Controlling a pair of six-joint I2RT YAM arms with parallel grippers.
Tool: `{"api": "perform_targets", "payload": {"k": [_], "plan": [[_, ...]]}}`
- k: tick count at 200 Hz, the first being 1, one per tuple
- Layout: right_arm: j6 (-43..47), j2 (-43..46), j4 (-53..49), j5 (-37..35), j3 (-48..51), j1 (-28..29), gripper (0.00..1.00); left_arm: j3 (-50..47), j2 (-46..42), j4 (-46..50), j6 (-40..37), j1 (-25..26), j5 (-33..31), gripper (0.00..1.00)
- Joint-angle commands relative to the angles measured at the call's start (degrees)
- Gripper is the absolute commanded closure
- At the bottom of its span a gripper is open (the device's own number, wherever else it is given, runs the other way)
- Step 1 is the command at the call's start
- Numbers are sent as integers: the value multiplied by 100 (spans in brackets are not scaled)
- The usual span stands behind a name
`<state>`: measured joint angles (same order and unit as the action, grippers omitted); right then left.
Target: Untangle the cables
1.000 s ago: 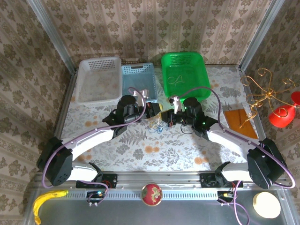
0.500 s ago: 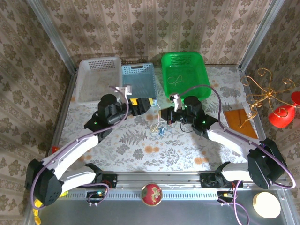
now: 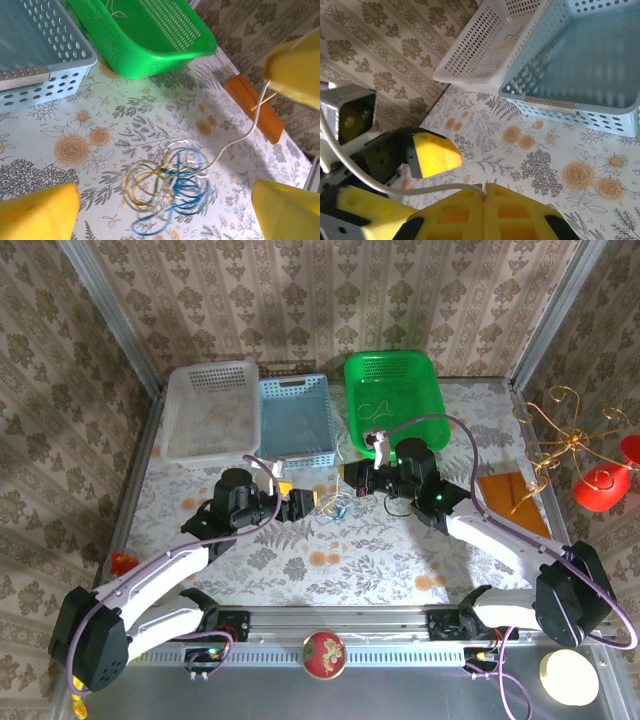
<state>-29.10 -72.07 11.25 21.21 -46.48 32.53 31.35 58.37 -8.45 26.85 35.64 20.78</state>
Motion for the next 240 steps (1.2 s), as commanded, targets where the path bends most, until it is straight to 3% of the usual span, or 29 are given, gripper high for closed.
{"api": "perform_targets", "payload": {"k": [1,115,141,196,240], "plan": [[-236,158,-87,-32,-209,29,100,-18,133,-455,-518,90,227,12],[-381,98,-177,-62,-442,319,100,845,1738,-1302,-929,492,547,21],[-468,88,-187,-12,-573,341,100,920,2015,-1507,-918,552,612,32],[-726,188,-306,6,-952,302,100,595,2357,-2083,-728,585,603,67],[-867,406,-493,15,-1380,142,100,260,2525,-2300,-643,566,553,72]]}}
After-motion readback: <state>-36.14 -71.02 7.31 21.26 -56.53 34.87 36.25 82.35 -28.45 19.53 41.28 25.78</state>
